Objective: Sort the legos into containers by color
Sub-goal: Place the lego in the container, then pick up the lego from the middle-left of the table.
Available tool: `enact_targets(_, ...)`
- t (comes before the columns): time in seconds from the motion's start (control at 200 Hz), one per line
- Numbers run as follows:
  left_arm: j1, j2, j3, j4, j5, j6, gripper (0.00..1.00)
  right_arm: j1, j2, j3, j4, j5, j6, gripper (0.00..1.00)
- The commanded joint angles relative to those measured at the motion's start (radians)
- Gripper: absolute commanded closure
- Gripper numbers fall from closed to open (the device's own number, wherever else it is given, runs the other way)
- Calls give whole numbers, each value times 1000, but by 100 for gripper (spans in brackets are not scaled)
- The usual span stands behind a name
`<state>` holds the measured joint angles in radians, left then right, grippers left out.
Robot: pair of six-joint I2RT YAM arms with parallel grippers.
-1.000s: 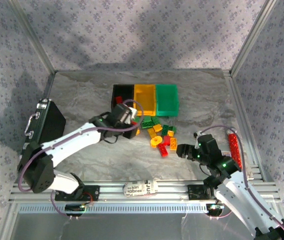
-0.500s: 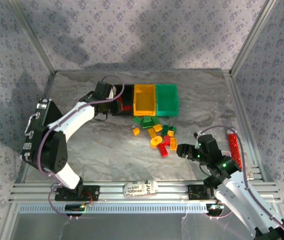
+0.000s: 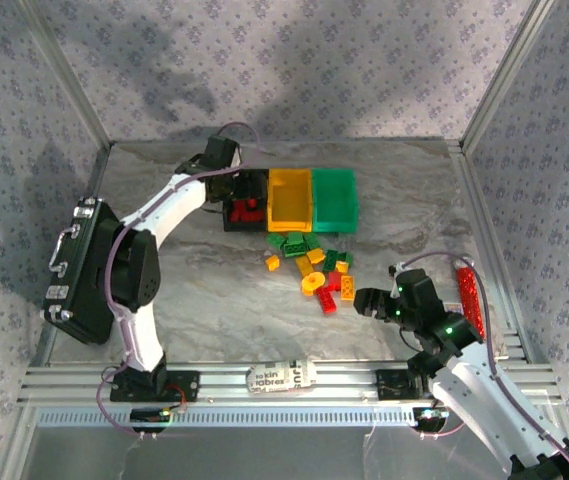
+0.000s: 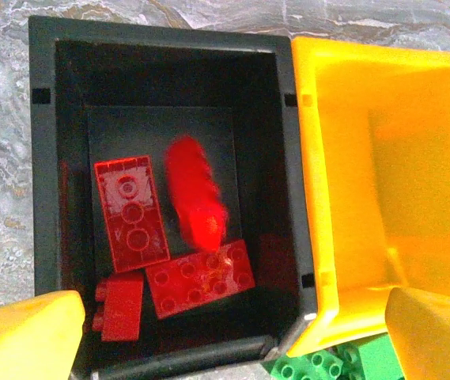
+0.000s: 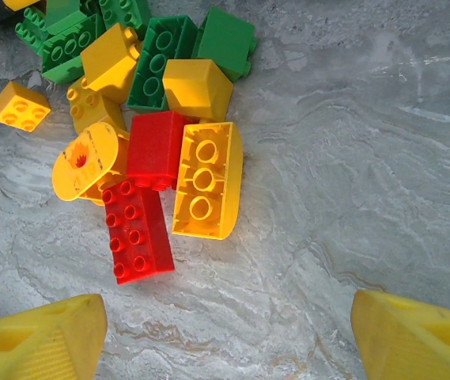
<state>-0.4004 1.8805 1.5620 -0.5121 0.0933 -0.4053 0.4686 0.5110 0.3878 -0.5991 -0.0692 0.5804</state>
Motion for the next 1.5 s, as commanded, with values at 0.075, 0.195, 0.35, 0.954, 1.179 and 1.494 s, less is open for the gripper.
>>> enact_targets(0.075, -61, -159, -78, -14, -26, 7, 4, -7, -2, -13, -7, -19, 4, 17)
enact_targets(0.195, -118, -221, -110, -58, -70, 22, 6, -7, -2, -13, -7, -20, 5, 17)
enact_targets(0.35, -247, -296, -174, -101, -179, 25, 7, -8, -5, -4, -11, -21, 13, 18)
enact_targets(0.954, -725, -126, -135, -223, -387, -544, 8, -29, -72, 42, -162, 138, 125, 16)
enact_targets(1.179, -822, 6, -30, -316, -487, -775, 15, -37, -95, 33, -163, 143, 133, 16)
enact_targets(1.494, -834, 135, 35, -309, -422, -880, 25, -45, -130, 18, -158, 145, 141, 16)
